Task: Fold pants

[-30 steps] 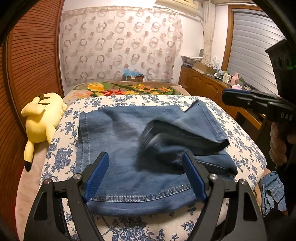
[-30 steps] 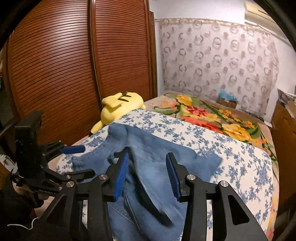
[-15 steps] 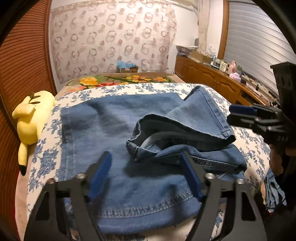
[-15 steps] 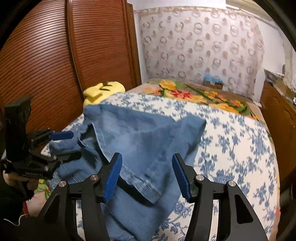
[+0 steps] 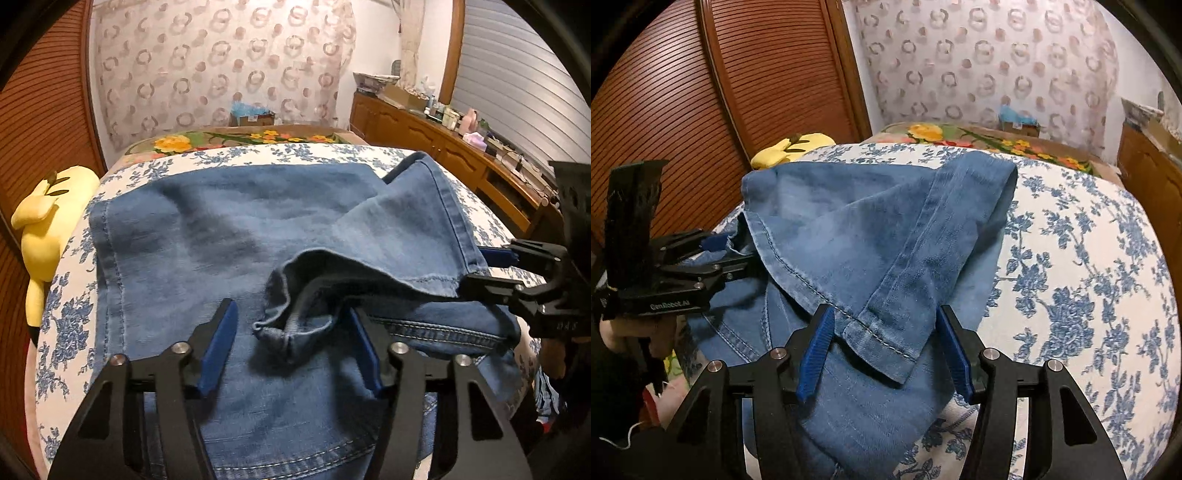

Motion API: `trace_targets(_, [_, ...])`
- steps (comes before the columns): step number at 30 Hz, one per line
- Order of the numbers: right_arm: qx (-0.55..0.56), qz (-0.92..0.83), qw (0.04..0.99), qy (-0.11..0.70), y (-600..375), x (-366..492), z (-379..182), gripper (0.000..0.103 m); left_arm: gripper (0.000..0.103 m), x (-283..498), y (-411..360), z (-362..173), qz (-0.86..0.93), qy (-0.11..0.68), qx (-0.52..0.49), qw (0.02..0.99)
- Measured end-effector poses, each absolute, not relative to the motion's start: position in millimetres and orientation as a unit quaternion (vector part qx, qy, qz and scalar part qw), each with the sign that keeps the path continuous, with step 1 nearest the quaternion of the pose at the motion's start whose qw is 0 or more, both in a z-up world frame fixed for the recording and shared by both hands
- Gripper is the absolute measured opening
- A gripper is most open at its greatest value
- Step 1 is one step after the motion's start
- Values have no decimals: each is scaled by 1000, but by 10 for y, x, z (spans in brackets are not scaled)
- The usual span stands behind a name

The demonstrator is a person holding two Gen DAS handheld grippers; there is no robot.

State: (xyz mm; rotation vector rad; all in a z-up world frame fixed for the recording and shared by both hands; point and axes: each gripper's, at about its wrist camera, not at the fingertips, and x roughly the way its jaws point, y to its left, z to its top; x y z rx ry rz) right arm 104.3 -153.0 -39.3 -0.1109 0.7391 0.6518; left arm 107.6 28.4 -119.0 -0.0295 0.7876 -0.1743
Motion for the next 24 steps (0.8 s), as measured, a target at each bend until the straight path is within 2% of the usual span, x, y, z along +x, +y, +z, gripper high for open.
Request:
trace_targets(1, [-50, 315, 880, 352, -1519, 1032, -374, 46, 49, 1055, 261, -1182, -89, 379, -12, 921])
trace_targets(3, [-48, 319, 881, 345, -1506, 1028, -335, 22, 39, 1030, 231, -1162, -97, 375, -9, 922])
trace_targets(4, [-46, 323, 883, 337, -1501, 1011, -287, 18, 31, 1010, 207, -1146, -99, 372, -6, 923])
trace_targets(5, [-43, 327, 885, 328, -1520, 1009, -244, 15, 28, 997, 192, -1130, -101, 370, -6, 924])
trace_targets(9, [-46, 331, 896, 292, -1556, 972, 45, 15, 21, 906, 140, -971, -103, 351, 0, 931])
trace_targets(18, [-68, 346, 915, 197, -1502, 780, 884, 14, 19, 521, 152, -376, -118, 276, -4, 954])
trace_targets(24, [-77, 373, 906, 184, -1194, 865, 1118, 14, 19, 314, 297, -181, -118, 259, -16, 959])
